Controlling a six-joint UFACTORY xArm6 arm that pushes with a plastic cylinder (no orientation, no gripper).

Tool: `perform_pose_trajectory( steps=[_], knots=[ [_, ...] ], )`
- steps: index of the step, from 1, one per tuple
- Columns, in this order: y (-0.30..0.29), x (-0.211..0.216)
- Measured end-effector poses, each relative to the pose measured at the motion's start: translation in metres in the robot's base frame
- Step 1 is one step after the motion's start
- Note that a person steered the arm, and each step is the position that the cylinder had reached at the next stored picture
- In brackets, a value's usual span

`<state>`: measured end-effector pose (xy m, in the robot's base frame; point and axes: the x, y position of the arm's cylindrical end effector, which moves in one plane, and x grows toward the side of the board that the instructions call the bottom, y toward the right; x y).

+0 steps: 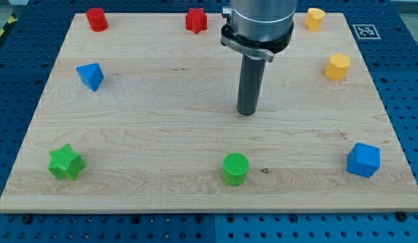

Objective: Move the arm right to the green circle

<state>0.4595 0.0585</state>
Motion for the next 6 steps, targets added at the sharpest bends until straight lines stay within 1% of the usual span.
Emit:
perform_pose_trajectory(
  steps=[3, 4, 5, 6],
  knots=[
    [-0.004, 0.0],
    [-0.051, 0.01],
    [-0.103, 0.046],
    [-0.118, 0.094]
  ],
)
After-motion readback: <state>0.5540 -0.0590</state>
